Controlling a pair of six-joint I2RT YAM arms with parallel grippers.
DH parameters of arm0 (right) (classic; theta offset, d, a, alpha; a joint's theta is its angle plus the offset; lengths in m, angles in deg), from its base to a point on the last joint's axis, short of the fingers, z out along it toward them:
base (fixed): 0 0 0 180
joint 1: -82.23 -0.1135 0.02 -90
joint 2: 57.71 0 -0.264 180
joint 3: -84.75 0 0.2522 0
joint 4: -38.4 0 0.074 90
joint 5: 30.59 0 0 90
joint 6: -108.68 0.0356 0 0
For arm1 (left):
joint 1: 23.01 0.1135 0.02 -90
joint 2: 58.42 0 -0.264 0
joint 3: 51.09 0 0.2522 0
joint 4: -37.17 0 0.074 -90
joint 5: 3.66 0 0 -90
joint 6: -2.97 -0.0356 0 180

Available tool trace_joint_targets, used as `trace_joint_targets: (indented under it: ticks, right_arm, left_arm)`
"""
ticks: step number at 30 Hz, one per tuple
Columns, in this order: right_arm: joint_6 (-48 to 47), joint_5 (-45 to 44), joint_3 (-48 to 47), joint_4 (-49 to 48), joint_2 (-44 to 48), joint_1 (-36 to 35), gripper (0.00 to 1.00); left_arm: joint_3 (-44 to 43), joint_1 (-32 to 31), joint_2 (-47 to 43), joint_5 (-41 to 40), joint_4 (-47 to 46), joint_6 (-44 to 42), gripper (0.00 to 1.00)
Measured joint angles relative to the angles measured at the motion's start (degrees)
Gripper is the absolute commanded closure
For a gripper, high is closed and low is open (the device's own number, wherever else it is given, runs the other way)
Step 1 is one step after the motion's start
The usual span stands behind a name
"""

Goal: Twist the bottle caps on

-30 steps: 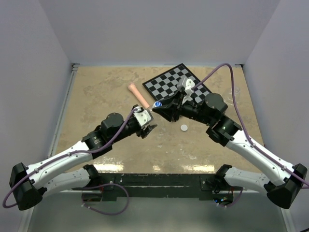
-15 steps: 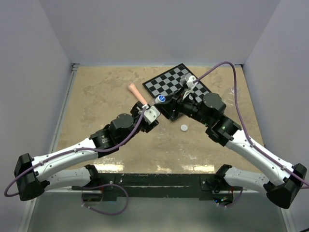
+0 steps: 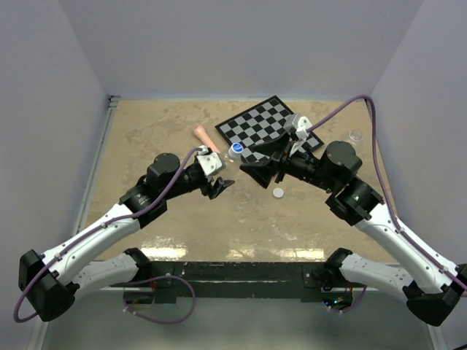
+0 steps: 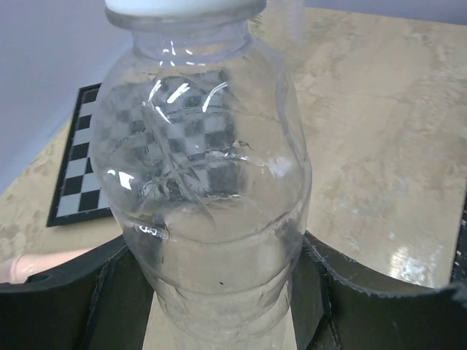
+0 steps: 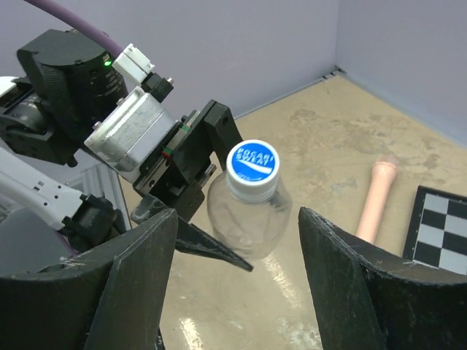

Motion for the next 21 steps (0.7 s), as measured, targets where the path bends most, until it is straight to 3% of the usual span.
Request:
trace_joint_targets:
  ticks: [11,21]
  right_arm:
    - [-8.09,11.32,-0.35,0.04,2.23,3.19,0.32]
    - [-13.18,23.41,-0.37,-0.66,2.05,3.19,0.38]
  left_arm:
    - [0.46,3.3,-0.59,25.53,0.83,-0.7,1.0]
    - [0.55,3.34,0.17,33.64,1.16,-1.97,1.0]
